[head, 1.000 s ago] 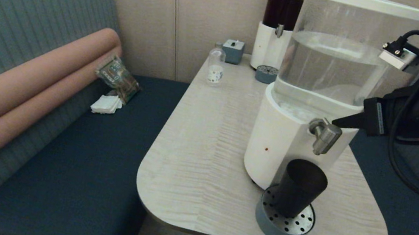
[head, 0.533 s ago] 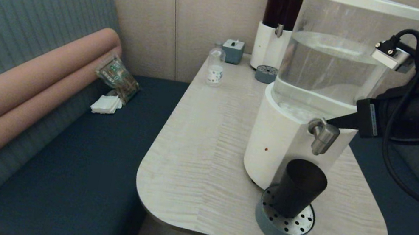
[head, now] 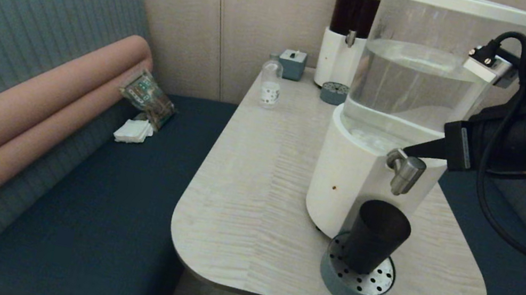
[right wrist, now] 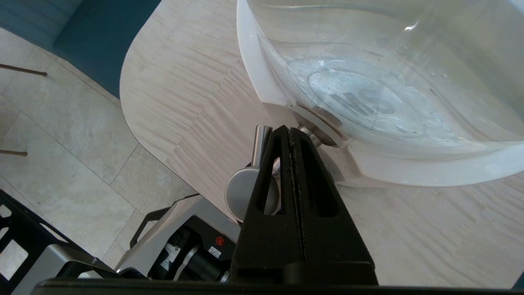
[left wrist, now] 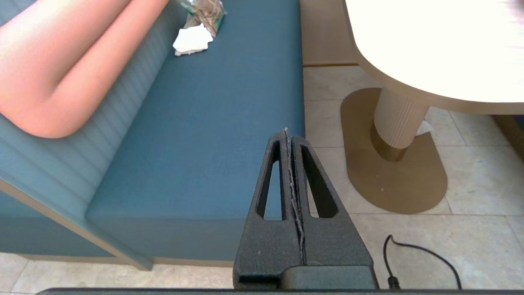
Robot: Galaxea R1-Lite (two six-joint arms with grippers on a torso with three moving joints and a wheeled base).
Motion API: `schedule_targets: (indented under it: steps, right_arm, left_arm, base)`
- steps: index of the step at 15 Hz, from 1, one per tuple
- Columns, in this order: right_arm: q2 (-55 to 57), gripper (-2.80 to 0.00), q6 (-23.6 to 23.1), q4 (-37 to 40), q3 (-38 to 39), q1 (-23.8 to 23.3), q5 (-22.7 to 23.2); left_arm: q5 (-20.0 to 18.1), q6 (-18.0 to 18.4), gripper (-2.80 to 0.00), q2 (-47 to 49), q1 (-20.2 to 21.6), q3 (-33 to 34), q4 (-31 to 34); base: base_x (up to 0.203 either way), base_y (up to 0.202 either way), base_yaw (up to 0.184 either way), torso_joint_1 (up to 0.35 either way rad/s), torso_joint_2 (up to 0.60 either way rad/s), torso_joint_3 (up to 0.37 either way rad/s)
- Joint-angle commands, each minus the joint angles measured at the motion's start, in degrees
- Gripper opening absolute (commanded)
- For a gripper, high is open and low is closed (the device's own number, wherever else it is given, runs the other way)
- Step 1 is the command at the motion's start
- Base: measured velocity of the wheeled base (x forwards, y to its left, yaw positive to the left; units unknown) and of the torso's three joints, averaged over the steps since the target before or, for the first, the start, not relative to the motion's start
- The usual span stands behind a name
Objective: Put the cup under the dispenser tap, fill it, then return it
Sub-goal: Turn on the faucet
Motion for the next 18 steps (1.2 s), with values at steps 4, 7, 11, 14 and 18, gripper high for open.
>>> schedule_targets:
  steps: [4, 7, 11, 14, 18]
  right_arm:
    - [0.1, -2.8, 0.0, -0.2, -0.1, 0.3, 0.2]
    - [-0.2, -2.8, 0.2, -2.1, 0.6, -0.7, -0.1]
    - [-2.1, -2.8, 0.3, -4.3, 2.2, -2.7, -0.1]
    - [-5.8, -2.8, 0.0, -5.3, 4.7, -4.0, -0.1]
    - [-12.3, -2.8, 0.1, -5.9, 9.5, -5.1, -0.2]
  left_arm:
    - [0.0, 0.0, -2.8, 0.1, 0.1, 0.0, 0.0]
    - [0.0, 0.0, -2.8, 0.1, 0.0, 0.0, 0.0]
    - [0.0, 0.0, -2.8, 0.1, 0.1, 0.0, 0.0]
    - [0.0, 0.0, -2.8, 0.1, 0.1, 0.0, 0.0]
    - [0.0, 0.0, -2.8, 0.1, 0.1, 0.0, 0.0]
  base:
    - [0.0, 0.0, 0.0, 0.0, 0.0, 0.0]
    - [0.0, 0.0, 0.0, 0.0, 0.0, 0.0]
    - [0.0, 0.0, 0.0, 0.0, 0.0, 0.0]
    - [0.0, 0.0, 0.0, 0.0, 0.0, 0.0]
    - [0.0, 0.0, 0.0, 0.0, 0.0, 0.0]
